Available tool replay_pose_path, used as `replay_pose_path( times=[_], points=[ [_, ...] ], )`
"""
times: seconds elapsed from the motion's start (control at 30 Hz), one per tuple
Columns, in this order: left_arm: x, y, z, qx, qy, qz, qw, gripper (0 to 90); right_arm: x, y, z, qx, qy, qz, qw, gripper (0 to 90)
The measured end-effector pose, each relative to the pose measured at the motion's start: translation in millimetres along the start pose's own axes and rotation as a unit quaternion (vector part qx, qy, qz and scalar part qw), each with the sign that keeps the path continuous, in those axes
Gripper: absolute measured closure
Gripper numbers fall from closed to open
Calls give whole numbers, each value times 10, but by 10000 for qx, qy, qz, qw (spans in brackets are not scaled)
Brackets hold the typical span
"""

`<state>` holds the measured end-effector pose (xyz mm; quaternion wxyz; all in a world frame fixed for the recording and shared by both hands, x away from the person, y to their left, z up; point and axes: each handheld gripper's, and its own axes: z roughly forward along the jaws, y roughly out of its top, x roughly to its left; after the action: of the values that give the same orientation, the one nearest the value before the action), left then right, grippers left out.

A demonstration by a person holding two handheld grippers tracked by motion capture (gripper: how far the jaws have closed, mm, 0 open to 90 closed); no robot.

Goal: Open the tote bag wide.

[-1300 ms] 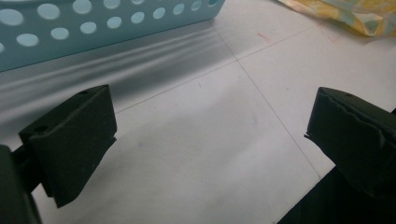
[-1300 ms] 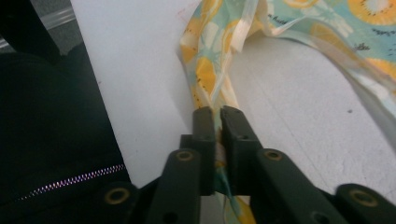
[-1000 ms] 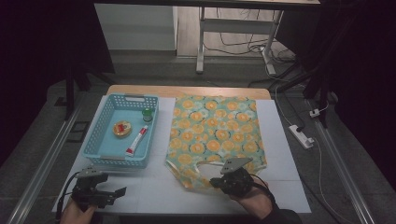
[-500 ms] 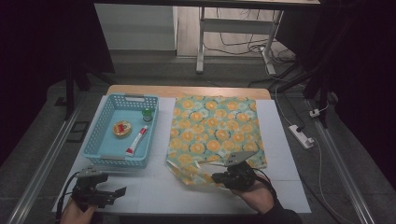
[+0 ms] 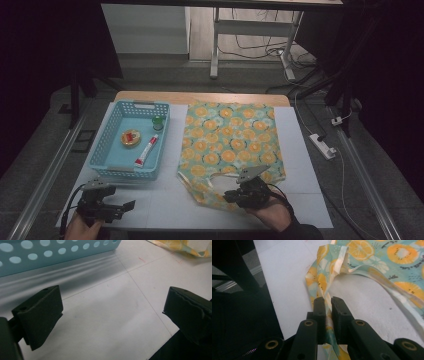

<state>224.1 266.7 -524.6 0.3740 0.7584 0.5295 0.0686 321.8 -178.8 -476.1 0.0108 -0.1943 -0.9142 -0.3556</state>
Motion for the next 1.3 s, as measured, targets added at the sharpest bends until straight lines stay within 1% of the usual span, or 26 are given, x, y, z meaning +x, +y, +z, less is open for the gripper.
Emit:
replay_pose_path(
  times=[0.07, 0.13, 0.2, 0.23, 0.3, 0.33, 0.37, 0.4, 0.57, 0.67, 0.73, 0.93, 1.07, 1.3],
  points=[
    [1, 0, 0, 0, -2, -2, 10000, 27, 12, -3, 11, 50, -92, -40, 9999, 880],
    [2, 0, 0, 1, -2, -4, 10000, 27, -1, 7, -2, 17, -179, -25, 9998, 884],
    [2, 0, 0, 1, -4, -7, 10000, 27, -13, 15, -14, -21, -212, -24, 9998, 884],
    [3, 0, 1, 1, -3, -7, 10000, 27, -47, 33, -42, -98, -286, 25, 9995, 885],
    [3, 0, 1, 1, -5, -10, 10000, 27, -97, 52, -65, -161, -375, 53, 9992, 884],
    [3, 0, 1, -4, -5, -14, 10000, 27, -97, 52, -65, -161, -375, 53, 9992, 884],
    [4, 0, 0, -3, -12, -18, 10000, 27, -156, 76, -77, -220, -463, 48, 9987, 884],
    [5, 0, 0, -5, -12, -23, 10000, 27, -156, 76, -77, -220, -463, 48, 9987, 884],
    [9, -1, -1, -18, -19, -39, 10000, 27, -324, 179, -73, -306, -656, 113, 9973, 885],
    [14, -3, -5, -18, -31, -37, 10000, 27, -451, 242, -55, -337, -739, 205, 9965, 888],
    [15, -4, -6, -29, -34, -45, 10000, 27, -551, 285, -39, -354, -783, 256, 9960, 888],
    [22, -4, -7, -43, -57, -70, 9999, 27, -783, 414, -19, -398, -846, 382, 9949, 889],
    [25, -5, -8, -45, -63, -79, 9999, 27, -947, 511, -4, -436, -930, 425, 9938, 889],
    [33, -5, -10, -51, -89, -119, 9999, 27, -1183, 636, 36, -464, -1080, 468, 9920, 889]
  ],
)
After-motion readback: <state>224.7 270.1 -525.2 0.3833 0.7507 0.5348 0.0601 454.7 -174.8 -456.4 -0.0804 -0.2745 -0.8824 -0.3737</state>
